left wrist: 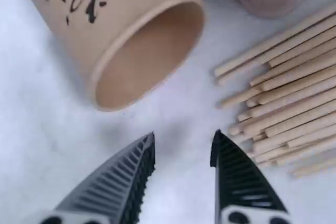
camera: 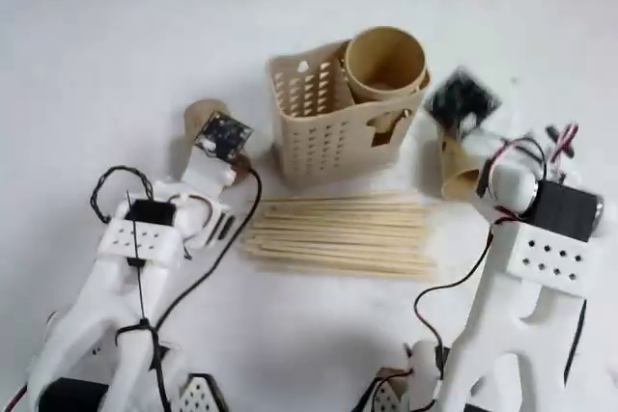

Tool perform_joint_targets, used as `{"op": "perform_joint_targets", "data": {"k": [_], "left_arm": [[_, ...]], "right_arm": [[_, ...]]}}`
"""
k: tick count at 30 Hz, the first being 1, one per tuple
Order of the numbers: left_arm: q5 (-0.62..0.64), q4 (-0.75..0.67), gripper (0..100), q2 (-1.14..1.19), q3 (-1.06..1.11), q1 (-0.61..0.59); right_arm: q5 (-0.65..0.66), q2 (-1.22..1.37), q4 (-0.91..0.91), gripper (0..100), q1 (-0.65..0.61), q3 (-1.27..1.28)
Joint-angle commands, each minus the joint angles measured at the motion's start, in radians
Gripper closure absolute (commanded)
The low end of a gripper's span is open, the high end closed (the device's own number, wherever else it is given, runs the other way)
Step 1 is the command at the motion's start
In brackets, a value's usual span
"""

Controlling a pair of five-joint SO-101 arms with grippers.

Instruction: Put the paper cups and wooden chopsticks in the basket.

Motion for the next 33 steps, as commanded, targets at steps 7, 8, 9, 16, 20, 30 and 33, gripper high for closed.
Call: {"op": "perform_joint_targets", "data": {"k": [7, 8, 9, 16, 20, 30, 33], "left_arm": [[0.006, -0.021, 81, -0.01, -0.002, 0.007], [0.006, -0.021, 81, -0.01, -0.003, 0.007], [0.006, -0.021, 81, -0.01, -0.003, 0.007], [0.006, -0.023, 81, -0.01, -0.006, 0.004], [0.006, -0.023, 81, -0.01, -0.008, 0.004], [0.008, -0.023, 81, -0.01, -0.008, 0.008], [0.008, -0.023, 81, -0.01, -0.008, 0.008]], "right_arm": [[0.072, -0.028, -0.746, 67.0, 0.042, 0.517], [0.098, -0.028, -0.789, 67.0, 0.042, 0.551], [0.138, -0.028, -0.817, 67.0, 0.045, 0.58], [0.203, -0.027, -0.966, 67.0, 0.088, 0.681], [0.201, 0.002, -1.018, 67.0, 0.091, 0.68], [0.178, 0.358, -1.394, 67.3, 0.096, 0.674], [0.121, 0.438, -1.511, 71.4, 0.099, 0.674]]}}
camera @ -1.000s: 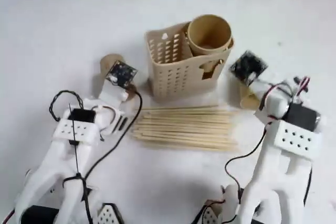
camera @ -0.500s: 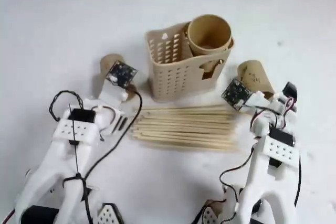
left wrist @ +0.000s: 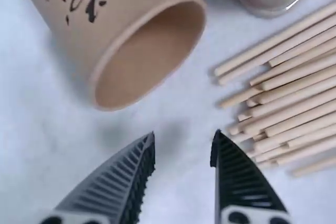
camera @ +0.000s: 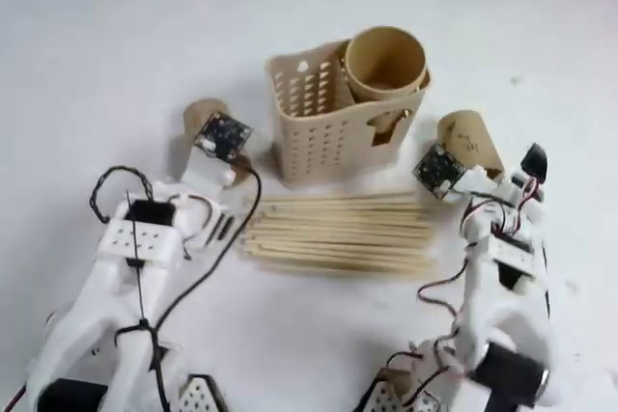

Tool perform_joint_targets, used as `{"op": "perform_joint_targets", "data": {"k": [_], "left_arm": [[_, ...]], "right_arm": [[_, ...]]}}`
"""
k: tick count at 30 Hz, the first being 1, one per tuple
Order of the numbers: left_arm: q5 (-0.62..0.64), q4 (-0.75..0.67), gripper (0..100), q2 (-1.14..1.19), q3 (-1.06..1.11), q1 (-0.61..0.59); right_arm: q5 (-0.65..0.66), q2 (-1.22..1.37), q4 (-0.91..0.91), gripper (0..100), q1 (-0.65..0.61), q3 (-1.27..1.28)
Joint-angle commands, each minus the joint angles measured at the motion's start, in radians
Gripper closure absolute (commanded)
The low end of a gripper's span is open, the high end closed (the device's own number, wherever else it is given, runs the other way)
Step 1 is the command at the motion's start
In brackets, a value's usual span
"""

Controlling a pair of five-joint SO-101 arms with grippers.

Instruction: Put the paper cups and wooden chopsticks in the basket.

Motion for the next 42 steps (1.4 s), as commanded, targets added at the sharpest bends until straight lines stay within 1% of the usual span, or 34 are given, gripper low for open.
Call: {"op": "perform_joint_targets", "data": {"k": [1, 5, 6, 8, 9, 10, 12, 14, 17, 20, 24, 27, 29, 32, 36, 42], "left_arm": [[0.008, -0.023, 81, -0.01, -0.009, 0.012], [0.006, -0.023, 81, -0.01, -0.009, 0.012], [0.006, -0.023, 81, -0.01, -0.009, 0.012], [0.006, -0.023, 81, -0.01, -0.009, 0.012], [0.006, -0.023, 81, -0.01, -0.009, 0.012], [0.006, -0.023, 81, -0.01, -0.009, 0.012], [0.006, -0.023, 81, -0.01, -0.009, 0.012], [0.006, -0.023, 81, -0.01, -0.009, 0.012], [0.008, -0.023, 81, -0.01, -0.009, 0.01], [0.008, -0.023, 81, -0.01, -0.009, 0.01], [0.006, -0.023, 81, -0.01, -0.009, 0.013], [0.006, -0.023, 81, -0.01, -0.008, 0.013], [0.006, -0.023, 81, -0.01, -0.008, 0.013], [0.008, -0.023, 81, -0.01, -0.006, 0.013], [0.009, -0.023, 81, -0.01, -0.006, 0.013], [0.011, -0.023, 81, -0.01, -0.006, 0.013]], "right_arm": [[-0.046, 0.061, -0.127, 75.4, 0.015, -0.015], [-0.046, 0.065, -0.13, 96.0, 0.027, -0.008], [-0.048, 0.058, -0.13, 99.3, 0.041, -0.008], [-0.049, 0.039, -0.13, 96.4, 0.081, -0.008], [-0.06, 0.025, -0.13, 97.2, 0.102, -0.008], [-0.087, 0.01, -0.13, 98.5, 0.127, -0.008], [-0.152, -0.03, -0.127, 98.1, 0.177, -0.006], [-0.198, -0.082, -0.09, 98.3, 0.222, -0.006], [-0.21, -0.191, 0.044, 98.3, 0.26, -0.006], [-0.213, -0.344, 0.251, 98.3, 0.272, -0.011], [-0.345, -0.607, 0.607, 98.3, 0.28, -0.072], [-0.422, -0.782, 0.857, 98.3, 0.269, -0.187], [-0.474, -0.874, 0.995, 98.3, 0.234, -0.281], [-0.58, -0.932, 1.133, 98.3, 0.163, -0.43], [-0.766, -0.891, 1.234, 98.4, 0.059, -0.658], [-1.037, -0.631, 1.362, 98.4, -0.101, -1.059]]}}
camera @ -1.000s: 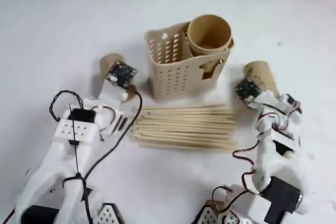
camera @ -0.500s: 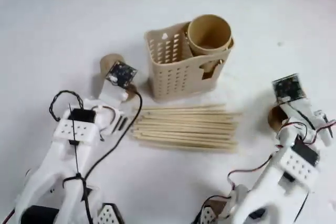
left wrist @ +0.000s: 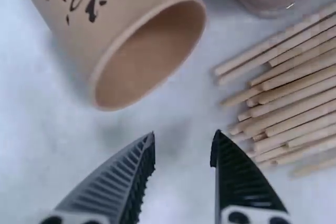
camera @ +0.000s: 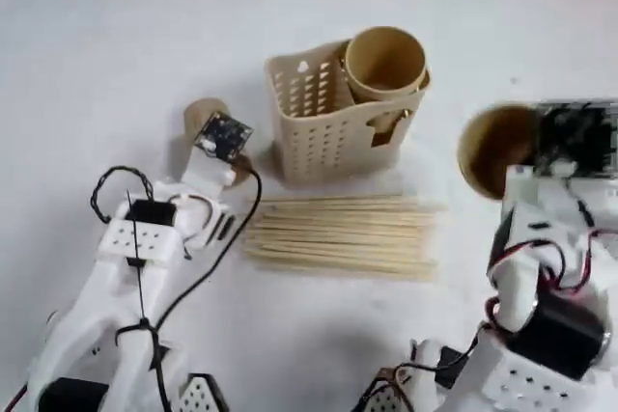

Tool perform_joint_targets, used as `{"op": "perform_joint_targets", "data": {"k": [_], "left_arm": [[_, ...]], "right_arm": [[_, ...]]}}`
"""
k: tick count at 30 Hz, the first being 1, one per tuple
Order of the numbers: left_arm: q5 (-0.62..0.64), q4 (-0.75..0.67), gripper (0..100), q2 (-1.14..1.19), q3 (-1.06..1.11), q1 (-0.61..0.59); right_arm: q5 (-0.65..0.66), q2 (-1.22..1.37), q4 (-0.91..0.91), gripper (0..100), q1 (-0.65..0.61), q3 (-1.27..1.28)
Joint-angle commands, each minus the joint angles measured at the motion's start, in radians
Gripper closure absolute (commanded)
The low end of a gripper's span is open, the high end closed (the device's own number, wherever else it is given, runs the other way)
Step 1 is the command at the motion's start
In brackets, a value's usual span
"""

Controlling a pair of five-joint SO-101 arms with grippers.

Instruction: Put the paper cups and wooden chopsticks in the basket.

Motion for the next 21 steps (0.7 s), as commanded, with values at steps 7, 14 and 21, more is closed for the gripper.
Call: {"op": "perform_joint_targets", "data": {"k": [7, 14, 21], "left_arm": [[0.012, -0.023, 81, -0.01, -0.006, 0.013], [0.009, -0.023, 81, -0.01, -0.006, 0.013], [0.006, -0.023, 81, -0.01, -0.006, 0.013]], "right_arm": [[-0.267, 0.484, 0.257, 98.4, -0.251, -0.703], [-0.321, 0.783, 0.404, 98.4, -0.36, -1.1], [-0.388, 0.941, 0.456, 98.4, -0.415, -1.297]]}}
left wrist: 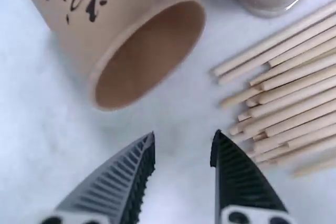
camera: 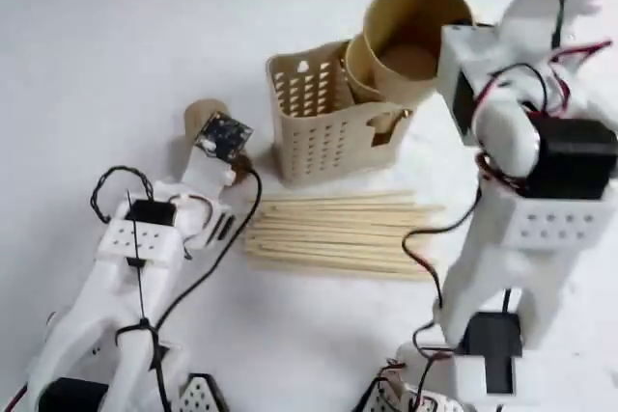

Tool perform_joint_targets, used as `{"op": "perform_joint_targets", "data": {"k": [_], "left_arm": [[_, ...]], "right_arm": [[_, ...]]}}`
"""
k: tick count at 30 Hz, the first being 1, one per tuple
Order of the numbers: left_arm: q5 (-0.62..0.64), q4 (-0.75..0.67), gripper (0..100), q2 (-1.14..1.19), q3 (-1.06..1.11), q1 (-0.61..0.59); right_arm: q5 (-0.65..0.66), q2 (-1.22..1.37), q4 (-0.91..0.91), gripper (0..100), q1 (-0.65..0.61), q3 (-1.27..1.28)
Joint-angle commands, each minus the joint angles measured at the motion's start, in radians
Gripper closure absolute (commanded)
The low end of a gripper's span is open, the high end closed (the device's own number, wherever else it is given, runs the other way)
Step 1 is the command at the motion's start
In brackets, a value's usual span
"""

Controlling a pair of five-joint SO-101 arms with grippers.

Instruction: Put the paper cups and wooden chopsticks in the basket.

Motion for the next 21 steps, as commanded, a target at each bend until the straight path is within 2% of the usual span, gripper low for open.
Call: {"op": "perform_joint_targets", "data": {"k": [1, 6, 11, 21], "left_arm": [[0.006, -0.023, 81, -0.01, -0.006, 0.013], [0.006, -0.023, 81, -0.01, -0.006, 0.013], [0.006, -0.023, 81, -0.01, -0.006, 0.013], [0.006, -0.023, 81, -0.01, -0.005, 0.013]], "right_arm": [[-0.041, 0.041, 0.004, 98.4, -0.03, -0.086], [-0.051, 0.067, -0.007, 98.4, -0.054, -0.114], [-0.055, 0.122, -0.067, 98.4, -0.03, -0.106], [-0.055, 0.292, -0.071, 98.4, -0.019, -0.117]]}}
